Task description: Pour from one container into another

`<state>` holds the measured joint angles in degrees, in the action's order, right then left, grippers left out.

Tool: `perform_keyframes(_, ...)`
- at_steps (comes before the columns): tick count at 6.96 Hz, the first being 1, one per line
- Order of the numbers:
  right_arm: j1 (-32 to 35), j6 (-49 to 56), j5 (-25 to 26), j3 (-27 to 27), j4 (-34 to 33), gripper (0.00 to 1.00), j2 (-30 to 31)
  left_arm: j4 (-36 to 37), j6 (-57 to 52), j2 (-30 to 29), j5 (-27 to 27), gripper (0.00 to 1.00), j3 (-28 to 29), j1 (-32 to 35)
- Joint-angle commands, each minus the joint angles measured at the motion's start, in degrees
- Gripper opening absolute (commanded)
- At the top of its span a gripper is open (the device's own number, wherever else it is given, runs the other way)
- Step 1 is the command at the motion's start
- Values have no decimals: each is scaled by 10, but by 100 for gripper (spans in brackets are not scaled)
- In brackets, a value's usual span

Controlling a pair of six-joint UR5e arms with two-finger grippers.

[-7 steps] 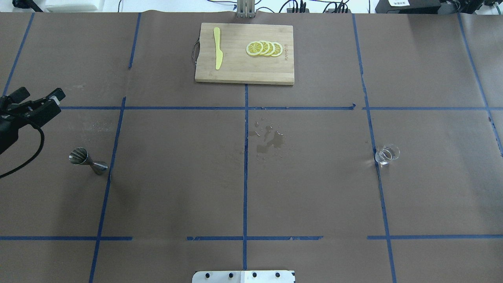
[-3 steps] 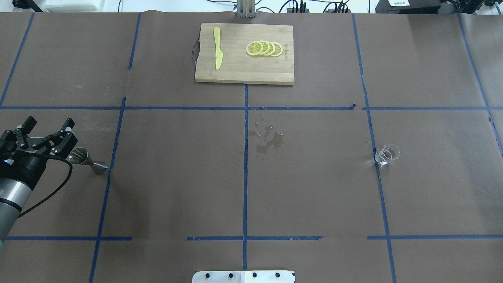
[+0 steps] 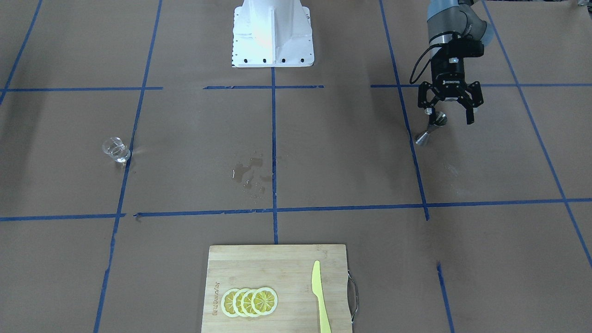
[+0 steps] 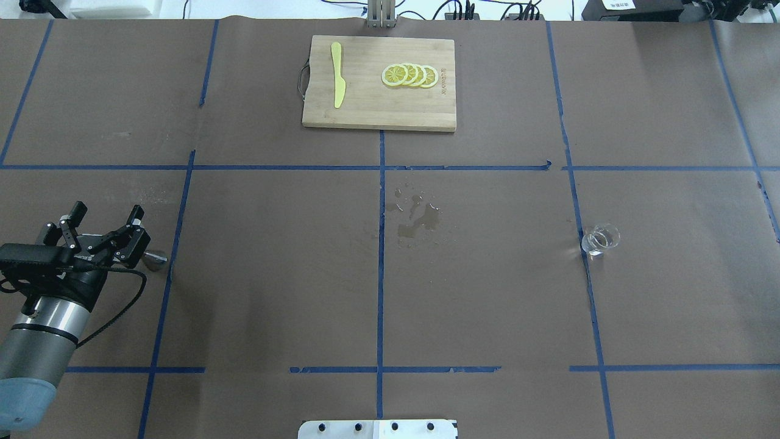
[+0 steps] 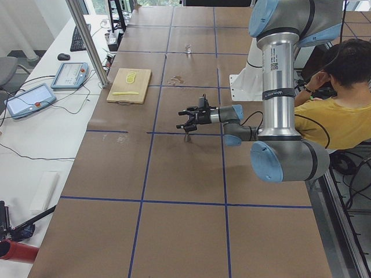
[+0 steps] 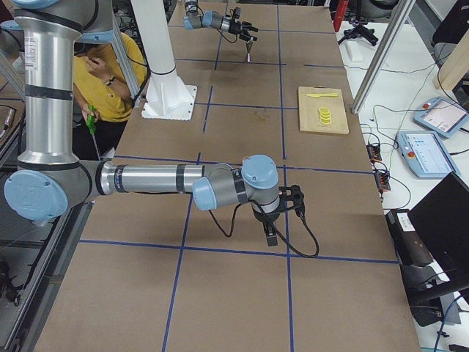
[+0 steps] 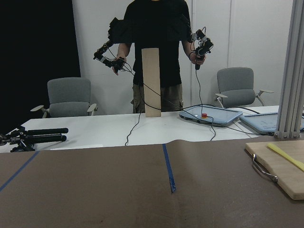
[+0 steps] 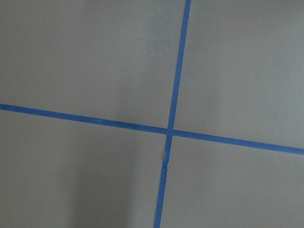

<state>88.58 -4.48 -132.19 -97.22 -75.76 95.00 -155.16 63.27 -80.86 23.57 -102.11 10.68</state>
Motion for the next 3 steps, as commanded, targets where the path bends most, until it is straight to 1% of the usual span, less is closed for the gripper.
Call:
perform_keyframes(1,0,0,0,0,0,100,0,-40,0,-7,-28,100,35,-23)
perform_keyframes(3,0,0,0,1,0,100,1,-77,1,-9,-49,100,61,-44)
